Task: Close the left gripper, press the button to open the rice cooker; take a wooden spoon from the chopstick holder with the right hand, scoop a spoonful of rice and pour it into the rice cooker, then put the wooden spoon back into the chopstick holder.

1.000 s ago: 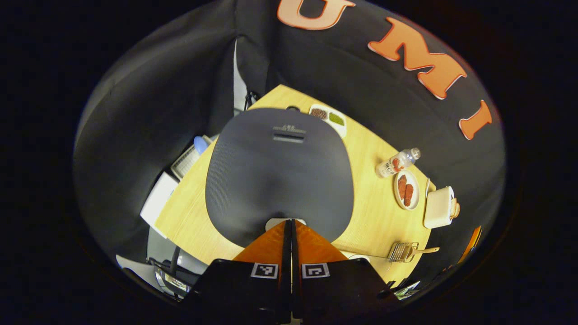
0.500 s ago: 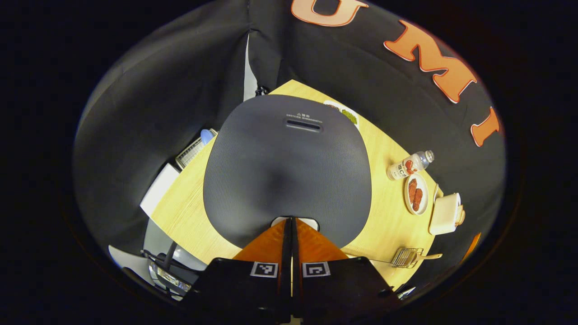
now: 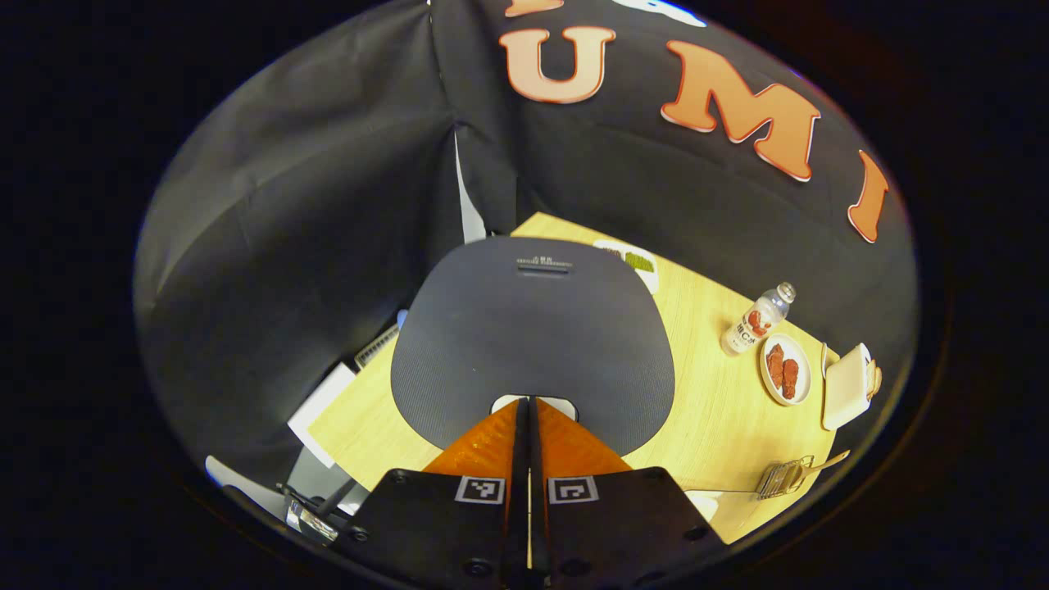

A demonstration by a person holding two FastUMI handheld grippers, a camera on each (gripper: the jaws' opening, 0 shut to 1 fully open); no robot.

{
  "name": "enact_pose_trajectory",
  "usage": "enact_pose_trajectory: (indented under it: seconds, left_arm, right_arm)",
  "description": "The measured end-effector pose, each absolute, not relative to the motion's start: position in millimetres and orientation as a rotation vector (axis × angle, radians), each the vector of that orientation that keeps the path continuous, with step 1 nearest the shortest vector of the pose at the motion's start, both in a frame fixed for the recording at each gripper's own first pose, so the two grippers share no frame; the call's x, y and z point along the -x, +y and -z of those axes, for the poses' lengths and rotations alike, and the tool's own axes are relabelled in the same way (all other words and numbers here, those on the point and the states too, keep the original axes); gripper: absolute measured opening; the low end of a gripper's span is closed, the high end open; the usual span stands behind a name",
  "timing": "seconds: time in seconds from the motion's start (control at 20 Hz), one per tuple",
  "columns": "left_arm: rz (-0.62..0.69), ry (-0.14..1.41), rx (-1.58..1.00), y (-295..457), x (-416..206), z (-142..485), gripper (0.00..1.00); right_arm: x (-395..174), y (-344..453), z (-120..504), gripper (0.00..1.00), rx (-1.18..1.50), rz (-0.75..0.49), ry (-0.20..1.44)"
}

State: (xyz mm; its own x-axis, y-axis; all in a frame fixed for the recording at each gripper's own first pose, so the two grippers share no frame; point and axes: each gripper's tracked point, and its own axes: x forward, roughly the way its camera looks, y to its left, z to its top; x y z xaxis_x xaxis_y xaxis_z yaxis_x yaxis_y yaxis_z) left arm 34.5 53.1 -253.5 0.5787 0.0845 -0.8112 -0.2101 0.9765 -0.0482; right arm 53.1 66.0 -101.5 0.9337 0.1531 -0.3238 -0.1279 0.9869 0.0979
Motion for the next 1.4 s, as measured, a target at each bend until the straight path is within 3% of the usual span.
enact_pose_trajectory:
  seconds: [0.3, 0.6, 0.85, 0.9, 1.25, 1.4]
  left_arm:
    - [-0.239, 0.574, 0.053, 69, -64, 159, 0.06]
    - [-0.237, 0.464, 0.136, 60, -53, 125, 0.04]
    - [-0.207, 0.341, 0.108, 45, -38, 84, 0.31]
    - [-0.198, 0.32, 0.094, 40, -36, 79, 0.47]
    - [-0.16, 0.178, -0.02, 8, -13, 49, 0.97]
    - [-0.162, 0.141, -0.052, -1, -2, 42, 1.0]
  right_arm:
    - [-47, 59, 121, 0.94, -0.079, -0.139, 0.383]
    - [-39, 39, 143, 0.94, -0.096, -0.109, 0.424]
    - [-37, 23, 158, 0.94, -0.107, -0.086, 0.456]
    - [-36, 20, 162, 0.94, -0.108, -0.081, 0.462]
    - [-28, -3, 187, 0.94, -0.119, -0.064, 0.513]
    - [-25, -11, 196, 0.94, -0.138, -0.06, 0.531]
